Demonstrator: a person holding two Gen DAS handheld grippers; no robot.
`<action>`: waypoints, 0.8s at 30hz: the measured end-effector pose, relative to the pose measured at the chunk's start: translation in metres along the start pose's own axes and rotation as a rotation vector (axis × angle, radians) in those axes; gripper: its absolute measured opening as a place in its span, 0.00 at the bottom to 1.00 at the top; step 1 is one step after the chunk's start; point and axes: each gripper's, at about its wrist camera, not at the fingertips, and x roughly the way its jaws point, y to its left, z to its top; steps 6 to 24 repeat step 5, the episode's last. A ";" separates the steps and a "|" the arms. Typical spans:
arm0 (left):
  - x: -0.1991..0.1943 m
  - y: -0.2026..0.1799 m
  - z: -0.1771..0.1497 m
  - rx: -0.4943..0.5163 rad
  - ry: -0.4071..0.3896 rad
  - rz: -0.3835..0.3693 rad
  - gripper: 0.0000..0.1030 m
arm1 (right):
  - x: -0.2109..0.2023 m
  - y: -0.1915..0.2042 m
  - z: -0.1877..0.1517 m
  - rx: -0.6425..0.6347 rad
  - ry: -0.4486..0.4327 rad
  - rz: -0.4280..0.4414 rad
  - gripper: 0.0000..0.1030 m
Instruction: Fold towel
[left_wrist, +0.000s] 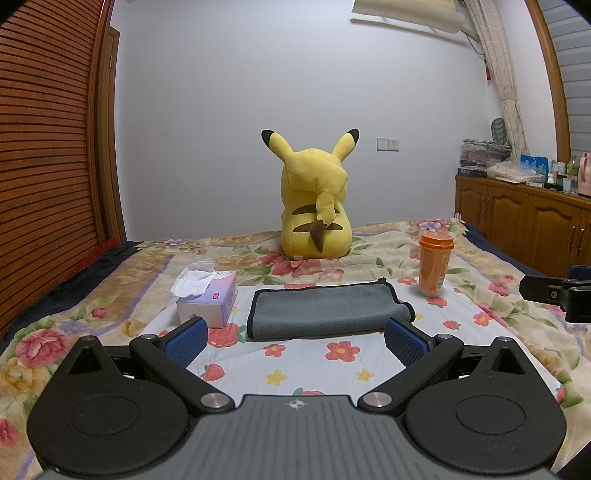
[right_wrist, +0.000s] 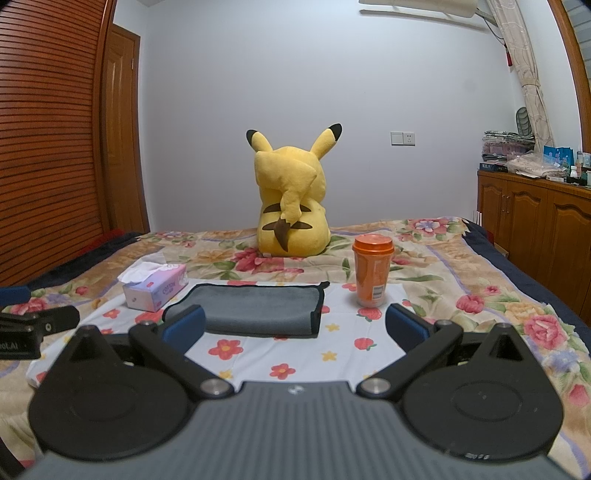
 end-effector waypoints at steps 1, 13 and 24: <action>0.000 0.000 0.000 0.000 0.000 0.000 1.00 | 0.000 0.000 0.000 0.000 0.000 0.000 1.00; 0.000 0.000 0.000 0.001 0.000 0.000 1.00 | 0.000 0.000 0.000 0.000 0.000 0.000 1.00; 0.000 0.000 0.000 0.001 0.000 0.000 1.00 | 0.000 0.000 0.000 0.000 0.000 0.000 1.00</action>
